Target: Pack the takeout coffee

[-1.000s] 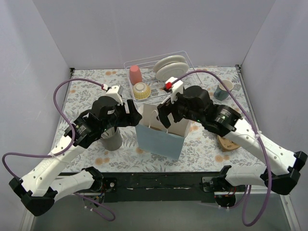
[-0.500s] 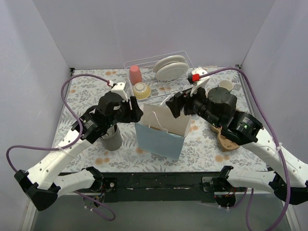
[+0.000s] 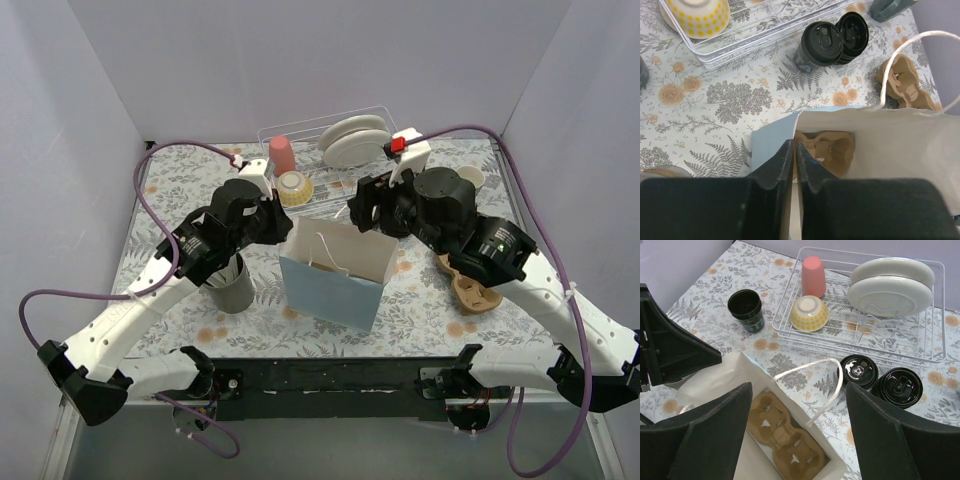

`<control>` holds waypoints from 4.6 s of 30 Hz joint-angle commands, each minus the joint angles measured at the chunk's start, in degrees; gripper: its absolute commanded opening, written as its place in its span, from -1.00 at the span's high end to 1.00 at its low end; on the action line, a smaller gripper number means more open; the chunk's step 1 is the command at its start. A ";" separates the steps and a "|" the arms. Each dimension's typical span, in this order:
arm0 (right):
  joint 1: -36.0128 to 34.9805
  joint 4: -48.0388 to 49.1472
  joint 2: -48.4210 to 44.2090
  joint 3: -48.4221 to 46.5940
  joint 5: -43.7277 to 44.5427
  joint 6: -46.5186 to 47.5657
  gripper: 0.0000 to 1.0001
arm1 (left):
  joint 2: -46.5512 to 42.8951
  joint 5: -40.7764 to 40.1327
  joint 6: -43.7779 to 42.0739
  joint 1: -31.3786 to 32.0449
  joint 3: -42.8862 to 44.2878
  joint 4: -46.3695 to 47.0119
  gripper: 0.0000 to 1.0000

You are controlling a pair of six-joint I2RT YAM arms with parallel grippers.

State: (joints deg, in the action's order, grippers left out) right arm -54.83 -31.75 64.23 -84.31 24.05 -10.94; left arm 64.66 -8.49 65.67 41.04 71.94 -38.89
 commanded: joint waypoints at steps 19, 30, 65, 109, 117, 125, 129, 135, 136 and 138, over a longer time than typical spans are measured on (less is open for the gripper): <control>-0.02 -12.90 13.21 -25.90 6.19 -4.80 -0.68 | 5.38 -6.80 5.43 -0.34 12.60 -16.20 -0.20; 0.07 -11.23 12.42 -24.85 3.28 -4.70 -0.65 | 5.47 0.92 1.66 -5.52 8.31 -11.03 0.02; 29.34 -10.88 31.65 -11.31 -22.02 3.29 -0.76 | -21.15 26.42 -8.28 -8.17 -12.96 4.53 1.00; 25.47 -18.70 51.09 -24.23 -16.23 4.35 -0.72 | -20.37 23.79 -14.43 -8.17 -6.55 -7.07 1.00; 25.12 -18.70 50.65 -23.53 -18.08 3.64 -0.65 | -19.84 23.52 -14.60 -8.17 -6.38 -7.25 1.00; 24.59 -19.23 50.03 -22.83 -17.02 3.12 -0.71 | -19.66 23.52 -14.43 -8.17 -6.29 -7.42 1.00; 24.42 -19.06 49.77 -22.83 -17.81 2.94 -0.72 | -19.05 23.34 -14.96 -8.17 -6.11 -7.34 1.00; 24.15 -19.06 48.98 -21.60 -17.11 3.03 -0.97 | -18.43 23.87 -14.95 -8.17 -5.85 -7.07 1.00; 24.15 -18.71 48.63 -21.16 -17.11 3.03 -0.97 | -18.43 23.70 -15.04 -8.17 -5.85 -7.07 1.00; 24.15 -17.12 47.57 -20.01 -17.11 3.03 -0.97 | -18.35 23.61 -15.31 -8.17 -5.67 -7.25 1.00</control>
State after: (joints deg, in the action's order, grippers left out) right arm -30.41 -49.95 115.22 -105.47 6.31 -7.68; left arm 46.50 15.42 51.51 33.10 63.81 -46.28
